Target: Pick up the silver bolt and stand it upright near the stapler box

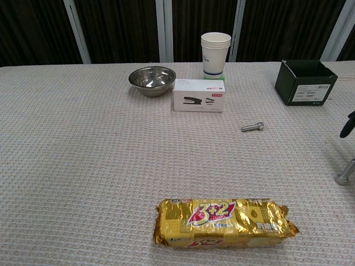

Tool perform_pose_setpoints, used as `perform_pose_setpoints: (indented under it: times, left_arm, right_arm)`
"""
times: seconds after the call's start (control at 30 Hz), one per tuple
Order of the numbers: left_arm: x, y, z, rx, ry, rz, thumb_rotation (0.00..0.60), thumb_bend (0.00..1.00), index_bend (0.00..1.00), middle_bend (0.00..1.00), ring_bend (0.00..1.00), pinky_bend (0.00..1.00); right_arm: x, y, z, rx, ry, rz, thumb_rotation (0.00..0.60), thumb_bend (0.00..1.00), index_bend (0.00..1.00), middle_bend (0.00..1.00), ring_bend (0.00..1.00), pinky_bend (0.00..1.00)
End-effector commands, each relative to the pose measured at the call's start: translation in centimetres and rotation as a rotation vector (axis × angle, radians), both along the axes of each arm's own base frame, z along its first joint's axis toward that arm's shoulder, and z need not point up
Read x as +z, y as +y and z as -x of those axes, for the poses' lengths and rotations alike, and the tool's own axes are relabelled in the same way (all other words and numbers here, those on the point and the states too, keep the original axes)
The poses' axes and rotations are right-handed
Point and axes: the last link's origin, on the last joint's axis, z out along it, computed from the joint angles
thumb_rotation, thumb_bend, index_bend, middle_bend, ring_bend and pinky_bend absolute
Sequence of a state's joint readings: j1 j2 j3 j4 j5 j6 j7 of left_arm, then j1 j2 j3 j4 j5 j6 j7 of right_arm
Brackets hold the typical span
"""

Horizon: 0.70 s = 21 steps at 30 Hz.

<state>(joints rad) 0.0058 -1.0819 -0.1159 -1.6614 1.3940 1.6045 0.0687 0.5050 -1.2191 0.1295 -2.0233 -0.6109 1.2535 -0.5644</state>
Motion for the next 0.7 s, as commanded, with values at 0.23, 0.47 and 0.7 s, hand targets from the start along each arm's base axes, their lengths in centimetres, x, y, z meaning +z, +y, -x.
perform_pose_setpoints:
  times: [0.23,0.47,0.7]
  left_arm:
    - [0.1,-0.1,0.0,-0.003,-0.002,-0.007,0.600,0.04,0.04,0.00,0.00,0.03]
    - [0.2,0.0,0.0,-0.005,-0.007,-0.015,0.600,0.04,0.04,0.00,0.00,0.03]
    - [0.1,0.3,0.1,-0.007,-0.011,-0.013,0.600,0.04,0.04,0.00,0.00,0.03]
  right_arm:
    - [0.7,-1.4,-1.8,0.040,-0.035,0.018,0.600,0.13,0.29,0.00,0.00,0.00]
    - [1.2,-4.1,-5.9,0.130,-0.031,0.059,0.600,0.13,0.29,0.00,0.00,0.00]
    - [-1.3,-6.6,-9.6,0.228,0.049,0.037,0.600,0.13,0.29,0.00,0.00,0.00]
